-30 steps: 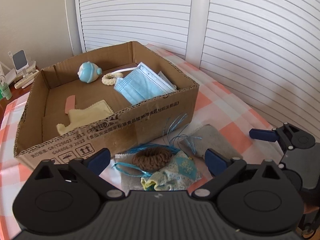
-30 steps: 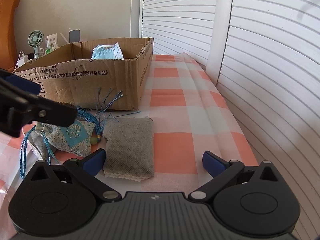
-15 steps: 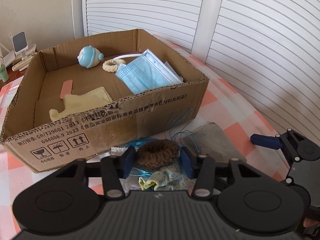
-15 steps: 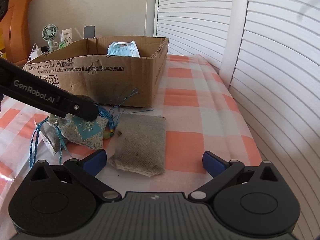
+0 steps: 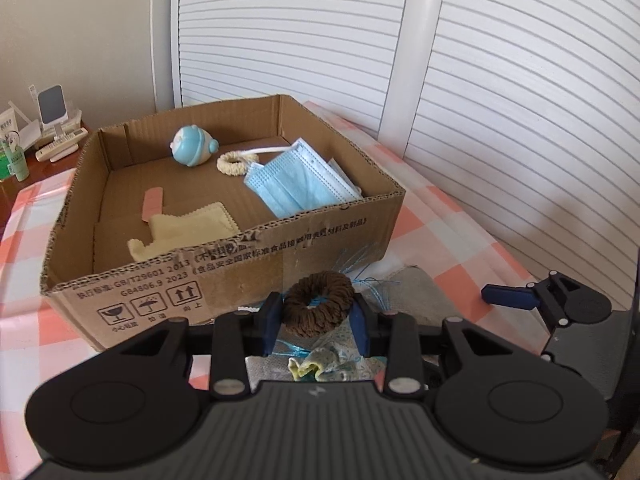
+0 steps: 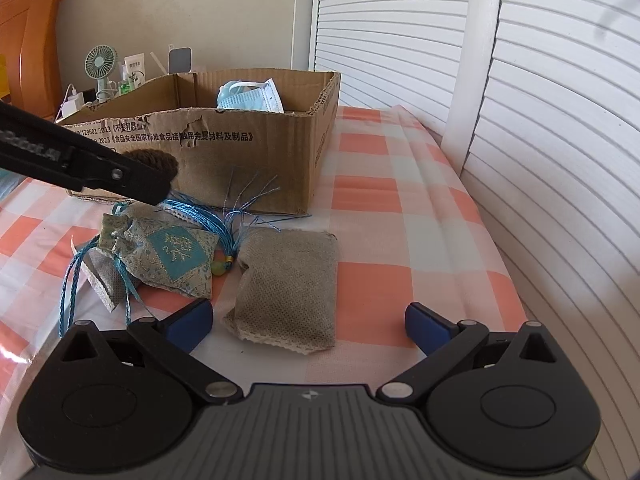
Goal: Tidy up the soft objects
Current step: 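Grasp the grey linen sachet with the right gripper while the left holds the hair tie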
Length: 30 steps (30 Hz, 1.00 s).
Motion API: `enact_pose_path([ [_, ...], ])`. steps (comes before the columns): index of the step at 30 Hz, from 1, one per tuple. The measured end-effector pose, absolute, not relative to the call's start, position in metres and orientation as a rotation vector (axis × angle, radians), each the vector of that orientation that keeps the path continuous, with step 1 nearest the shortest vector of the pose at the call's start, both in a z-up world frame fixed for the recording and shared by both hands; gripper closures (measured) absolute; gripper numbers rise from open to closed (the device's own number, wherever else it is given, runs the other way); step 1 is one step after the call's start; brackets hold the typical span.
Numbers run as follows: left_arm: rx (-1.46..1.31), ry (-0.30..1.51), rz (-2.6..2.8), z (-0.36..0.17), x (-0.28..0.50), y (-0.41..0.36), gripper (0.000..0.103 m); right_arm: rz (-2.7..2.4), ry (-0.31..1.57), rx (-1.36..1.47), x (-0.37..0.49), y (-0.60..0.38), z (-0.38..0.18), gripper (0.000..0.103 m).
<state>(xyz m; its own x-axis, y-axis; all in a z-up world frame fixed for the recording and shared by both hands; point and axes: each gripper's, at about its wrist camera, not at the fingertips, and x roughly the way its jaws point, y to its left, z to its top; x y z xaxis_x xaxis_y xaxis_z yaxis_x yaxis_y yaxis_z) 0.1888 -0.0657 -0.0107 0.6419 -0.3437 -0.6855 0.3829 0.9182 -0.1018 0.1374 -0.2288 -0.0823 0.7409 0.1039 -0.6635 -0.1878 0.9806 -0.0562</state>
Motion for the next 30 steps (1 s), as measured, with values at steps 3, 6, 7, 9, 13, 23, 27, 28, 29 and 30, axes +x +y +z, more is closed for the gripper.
enact_pose_path([
  [3,0.06,0.758,-0.406,-0.009,0.182,-0.061,0.068,0.158,0.727,-0.126,0.142,-0.227,-0.081,0.0],
  [6,0.063,0.757,-0.403,-0.01,0.179,-0.058,0.068,0.16,0.725,-0.131,0.146,-0.225,-0.081,0.0],
  [7,0.064,0.757,-0.401,-0.01,0.178,-0.056,0.068,0.161,0.725,-0.137,0.148,-0.224,-0.081,0.0],
  [9,0.061,0.759,-0.402,-0.011,0.177,-0.054,0.068,0.164,0.725,-0.15,0.15,-0.222,-0.081,0.001],
  [13,0.069,0.761,-0.402,-0.012,0.176,-0.049,0.068,0.174,0.723,-0.164,0.153,-0.221,-0.078,0.016],
  [23,0.106,0.772,-0.425,-0.015,0.17,-0.044,0.068,0.226,0.757,-0.193,0.155,-0.216,-0.068,0.052],
  [27,0.126,0.774,-0.425,-0.014,0.166,-0.041,0.068,0.237,0.765,-0.215,0.153,-0.212,-0.065,0.055],
  [28,0.128,0.774,-0.426,-0.014,0.164,-0.04,0.068,0.239,0.767,-0.214,0.152,-0.212,-0.065,0.056],
  [29,0.129,0.775,-0.426,-0.013,0.163,-0.039,0.068,0.242,0.769,-0.215,0.152,-0.211,-0.064,0.059],
  [30,0.131,0.775,-0.425,-0.013,0.162,-0.038,0.068,0.241,0.766,-0.217,0.151,-0.211,-0.063,0.06],
])
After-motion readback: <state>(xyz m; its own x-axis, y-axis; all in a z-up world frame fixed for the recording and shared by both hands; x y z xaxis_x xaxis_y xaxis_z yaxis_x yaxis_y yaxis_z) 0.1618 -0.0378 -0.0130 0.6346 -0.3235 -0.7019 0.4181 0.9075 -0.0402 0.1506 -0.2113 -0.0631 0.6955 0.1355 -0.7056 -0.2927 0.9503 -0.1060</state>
